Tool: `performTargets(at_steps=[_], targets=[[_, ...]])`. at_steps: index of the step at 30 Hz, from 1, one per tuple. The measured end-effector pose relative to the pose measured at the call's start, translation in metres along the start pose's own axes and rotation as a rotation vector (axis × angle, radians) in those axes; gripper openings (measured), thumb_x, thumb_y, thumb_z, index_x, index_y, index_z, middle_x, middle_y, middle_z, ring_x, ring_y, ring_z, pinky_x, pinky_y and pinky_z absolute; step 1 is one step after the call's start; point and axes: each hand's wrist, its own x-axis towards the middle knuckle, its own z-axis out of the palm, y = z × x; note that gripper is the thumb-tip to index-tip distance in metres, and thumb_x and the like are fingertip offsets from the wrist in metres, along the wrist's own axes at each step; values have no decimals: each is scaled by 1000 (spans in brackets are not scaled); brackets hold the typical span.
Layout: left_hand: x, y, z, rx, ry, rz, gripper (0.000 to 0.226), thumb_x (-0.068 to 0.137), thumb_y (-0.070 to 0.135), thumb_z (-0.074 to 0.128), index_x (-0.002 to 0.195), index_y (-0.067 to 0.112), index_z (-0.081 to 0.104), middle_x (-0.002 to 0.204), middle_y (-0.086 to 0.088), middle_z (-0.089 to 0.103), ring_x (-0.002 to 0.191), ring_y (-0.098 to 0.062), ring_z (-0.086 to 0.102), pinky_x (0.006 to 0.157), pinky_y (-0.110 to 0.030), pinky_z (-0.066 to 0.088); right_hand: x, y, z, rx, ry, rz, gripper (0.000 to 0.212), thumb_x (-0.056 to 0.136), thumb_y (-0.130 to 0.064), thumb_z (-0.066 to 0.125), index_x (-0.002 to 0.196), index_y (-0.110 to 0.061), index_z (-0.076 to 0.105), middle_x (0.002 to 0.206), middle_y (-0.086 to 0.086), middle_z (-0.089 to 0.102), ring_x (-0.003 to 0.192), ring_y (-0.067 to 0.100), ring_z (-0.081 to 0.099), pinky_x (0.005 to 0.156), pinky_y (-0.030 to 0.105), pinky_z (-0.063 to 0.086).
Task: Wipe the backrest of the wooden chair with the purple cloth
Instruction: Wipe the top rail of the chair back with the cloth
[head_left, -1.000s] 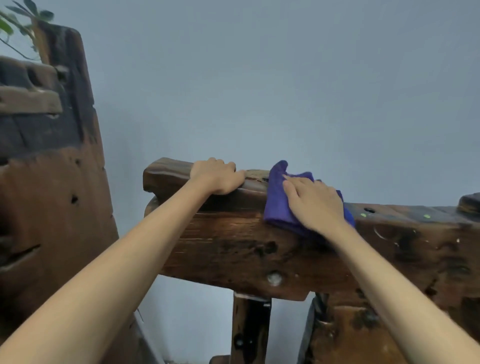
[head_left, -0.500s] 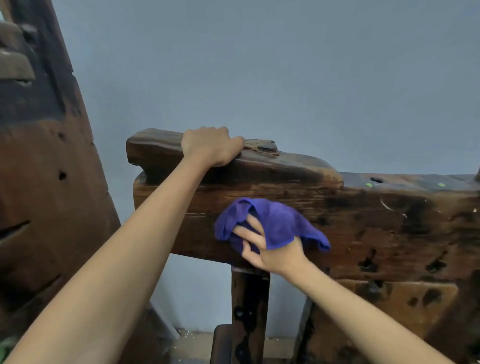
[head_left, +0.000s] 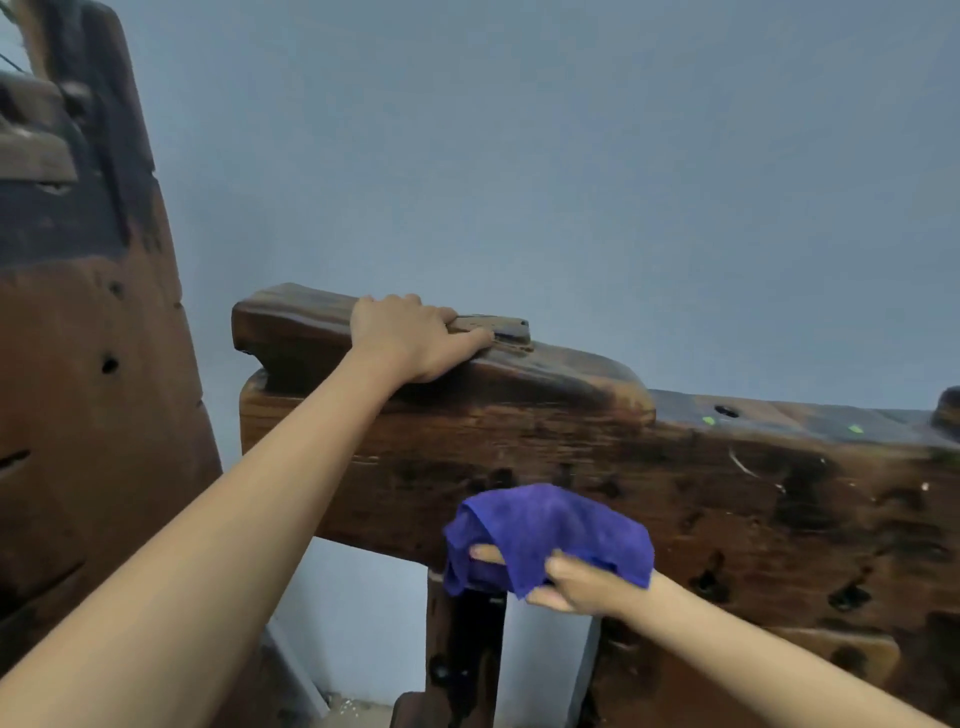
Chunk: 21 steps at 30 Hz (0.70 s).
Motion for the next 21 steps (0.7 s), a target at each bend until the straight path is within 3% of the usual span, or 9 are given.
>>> performTargets(at_steps=[2,4,6,8,10,13,14,16,21], targets=[[-5,6,-1,16,30,1,92,74,88,13,138,37,57,139,-7,60,129,-30,54,101,-44,38,23,8,-45,64,244,137,57,92,-2,64,147,-3,48,136,20,62,117,24,60,113,13,29],[-8,7,1,28,53,21,88,79,86,13,138,36,55,141,-5,60,131,-30,52,104,-45,38,42,15,-85,-30,575,162,54,88,-11,66,141,-14,60,125,15,68,101,22,61,104,14,35],[-9,5,5,25,85,49,82,85,82,13,142,37,51,144,-2,59,133,-30,51,105,-46,37,56,8,-97,-289,716,291,53,88,-25,61,140,-34,59,138,5,64,125,28,59,108,30,39],[-8,3,7,20,115,74,77,88,80,14,139,37,53,140,-1,61,130,-31,52,103,-46,38,58,-14,-79,-373,744,421,55,86,-33,62,139,-43,58,145,-3,59,143,27,46,102,40,43],[-7,3,9,18,144,91,72,89,77,15,129,36,58,133,-2,64,126,-31,54,100,-45,38,49,-27,-52,-350,686,402,55,83,-34,68,137,-43,60,141,-5,62,140,23,49,99,38,47],[-3,5,13,18,154,59,64,92,70,18,125,35,61,130,-3,65,125,-30,55,99,-44,38,33,-22,-30,-111,570,215,48,84,-11,72,132,-17,68,123,12,72,116,23,65,111,18,36],[-4,8,14,7,166,40,60,94,65,20,123,34,63,128,-5,65,123,-31,55,100,-44,38,30,-18,-29,-59,527,215,48,85,-2,70,132,-8,65,118,18,71,105,22,63,111,11,29],[-9,21,16,-36,227,12,54,96,51,24,115,27,68,122,-9,68,118,-31,58,100,-43,40,21,-13,-34,21,439,293,51,84,3,69,135,-5,63,117,19,69,98,23,60,108,10,29],[-31,66,24,-173,392,110,49,92,37,30,98,15,73,101,-5,73,103,-27,65,85,-41,43,-30,9,-32,-28,654,341,56,83,-16,73,137,-24,60,122,2,68,94,22,67,104,16,39]])
